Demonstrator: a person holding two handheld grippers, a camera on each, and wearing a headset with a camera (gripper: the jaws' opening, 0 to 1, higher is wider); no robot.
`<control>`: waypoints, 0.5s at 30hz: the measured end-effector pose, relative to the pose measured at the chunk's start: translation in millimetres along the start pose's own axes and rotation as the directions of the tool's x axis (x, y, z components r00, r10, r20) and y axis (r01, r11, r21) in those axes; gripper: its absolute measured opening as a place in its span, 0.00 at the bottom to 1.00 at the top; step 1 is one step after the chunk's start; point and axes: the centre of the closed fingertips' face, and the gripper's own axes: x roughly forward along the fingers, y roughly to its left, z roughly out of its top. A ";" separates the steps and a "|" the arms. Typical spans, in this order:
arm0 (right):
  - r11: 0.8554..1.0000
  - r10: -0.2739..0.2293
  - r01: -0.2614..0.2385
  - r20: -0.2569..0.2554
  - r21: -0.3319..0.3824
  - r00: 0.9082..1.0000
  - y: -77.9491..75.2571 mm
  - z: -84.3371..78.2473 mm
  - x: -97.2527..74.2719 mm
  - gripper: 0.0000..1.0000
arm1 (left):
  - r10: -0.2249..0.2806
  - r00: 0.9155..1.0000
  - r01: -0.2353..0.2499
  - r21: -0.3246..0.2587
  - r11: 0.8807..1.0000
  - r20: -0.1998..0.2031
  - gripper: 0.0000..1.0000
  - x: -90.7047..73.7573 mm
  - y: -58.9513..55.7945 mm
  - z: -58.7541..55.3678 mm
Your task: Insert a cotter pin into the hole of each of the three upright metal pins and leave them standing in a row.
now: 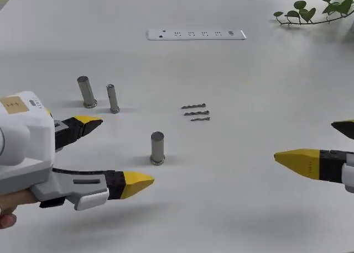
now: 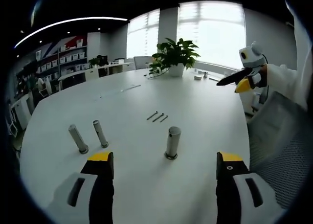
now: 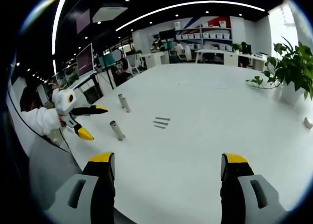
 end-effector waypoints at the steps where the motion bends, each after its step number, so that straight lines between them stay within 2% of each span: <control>1: 1.000 0.002 -0.002 0.002 0.000 1.000 -0.6 0.9 0.1 0.88 | -0.007 1.000 0.007 -0.015 1.000 0.003 0.87 -1.6 -2.9 -0.1; 4: 1.000 0.004 -0.004 -0.002 -0.010 1.000 -1.4 1.6 0.1 0.88 | -0.029 0.999 0.029 0.010 1.000 -0.014 0.98 -4.4 -12.2 -3.8; 8: 0.999 0.020 -0.020 0.010 -0.025 1.000 0.4 6.6 -1.1 0.88 | -0.060 0.998 0.060 0.010 0.998 -0.029 0.99 -7.2 -23.5 -8.8; 11: 0.999 0.028 -0.028 0.012 -0.040 1.000 -0.4 9.8 -1.6 0.87 | -0.055 0.998 0.055 0.001 0.998 -0.021 0.99 -8.8 -28.1 -7.4; 15: 0.994 0.074 -0.073 0.010 -0.085 0.997 1.4 16.9 -1.6 0.78 | -0.046 0.999 0.046 -0.010 0.999 -0.011 0.99 -11.0 -30.6 -6.0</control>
